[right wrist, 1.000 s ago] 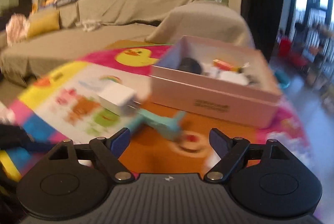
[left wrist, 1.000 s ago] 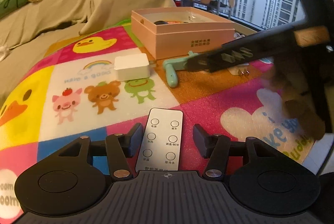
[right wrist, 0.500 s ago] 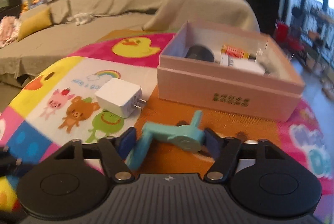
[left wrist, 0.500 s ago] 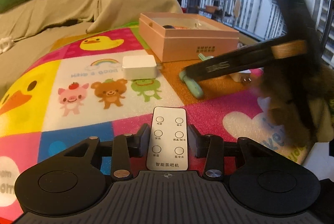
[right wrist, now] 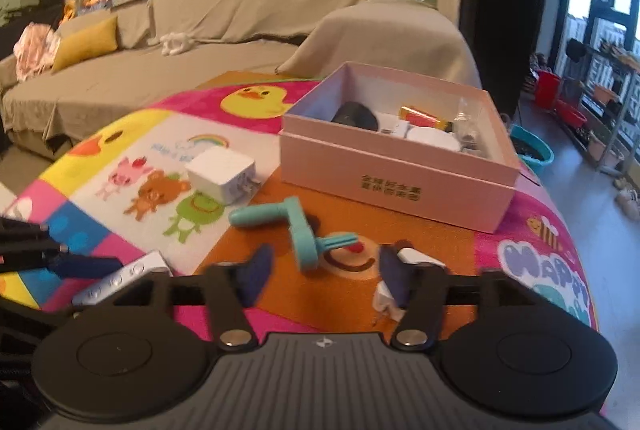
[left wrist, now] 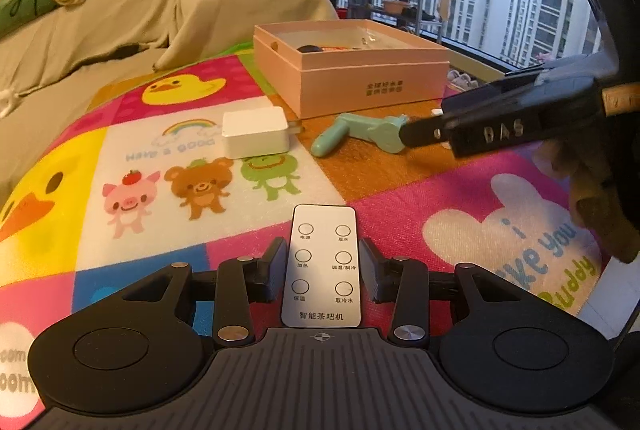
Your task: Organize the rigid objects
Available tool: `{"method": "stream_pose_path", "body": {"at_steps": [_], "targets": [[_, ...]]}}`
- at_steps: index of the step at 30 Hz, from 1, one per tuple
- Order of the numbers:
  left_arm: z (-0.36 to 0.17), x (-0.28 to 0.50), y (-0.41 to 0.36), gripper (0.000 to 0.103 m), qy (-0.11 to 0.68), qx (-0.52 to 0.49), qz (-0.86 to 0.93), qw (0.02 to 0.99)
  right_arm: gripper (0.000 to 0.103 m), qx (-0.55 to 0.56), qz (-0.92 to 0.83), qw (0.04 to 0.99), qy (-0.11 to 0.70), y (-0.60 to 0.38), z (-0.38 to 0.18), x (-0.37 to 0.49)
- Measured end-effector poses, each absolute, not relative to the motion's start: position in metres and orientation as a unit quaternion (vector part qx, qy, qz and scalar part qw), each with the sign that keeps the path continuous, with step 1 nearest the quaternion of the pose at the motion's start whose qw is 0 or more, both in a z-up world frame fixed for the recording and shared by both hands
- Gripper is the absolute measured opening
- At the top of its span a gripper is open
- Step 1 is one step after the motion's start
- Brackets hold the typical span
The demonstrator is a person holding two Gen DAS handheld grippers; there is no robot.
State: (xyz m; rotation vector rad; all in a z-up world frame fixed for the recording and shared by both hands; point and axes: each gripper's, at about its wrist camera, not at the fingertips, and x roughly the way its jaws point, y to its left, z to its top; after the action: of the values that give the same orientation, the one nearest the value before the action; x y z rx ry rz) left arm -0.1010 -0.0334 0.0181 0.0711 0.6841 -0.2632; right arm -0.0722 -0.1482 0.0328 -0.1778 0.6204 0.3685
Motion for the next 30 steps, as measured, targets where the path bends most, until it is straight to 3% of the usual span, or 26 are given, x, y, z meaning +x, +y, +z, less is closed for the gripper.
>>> {"method": "stream_pose_path", "body": {"at_steps": [6, 13, 15, 23, 30], "targets": [[0.018, -0.088, -0.020, 0.044, 0.329, 0.015, -0.104, 0.938, 0.062, -0.245, 0.035, 0.946, 0.208, -0.134, 0.021, -0.062], [0.013, -0.085, -0.019, 0.044, 0.314, 0.005, -0.103, 0.944, 0.069, -0.048, 0.145, 0.941, 0.302, -0.149, 0.040, -0.062], [0.013, -0.085, -0.014, 0.044, 0.312, -0.008, -0.109, 0.944, 0.069, -0.045, 0.187, 0.926, 0.325, -0.137, 0.036, -0.064], [0.010, -0.087, -0.009, 0.044, 0.302, -0.031, -0.114, 0.946, 0.068, -0.264, 0.028, 0.930, 0.253, -0.123, 0.014, -0.046], [0.010, -0.088, -0.010, 0.044, 0.299, -0.025, -0.112, 0.947, 0.079, -0.022, 0.140, 0.933, 0.331, -0.150, 0.033, -0.035]]}}
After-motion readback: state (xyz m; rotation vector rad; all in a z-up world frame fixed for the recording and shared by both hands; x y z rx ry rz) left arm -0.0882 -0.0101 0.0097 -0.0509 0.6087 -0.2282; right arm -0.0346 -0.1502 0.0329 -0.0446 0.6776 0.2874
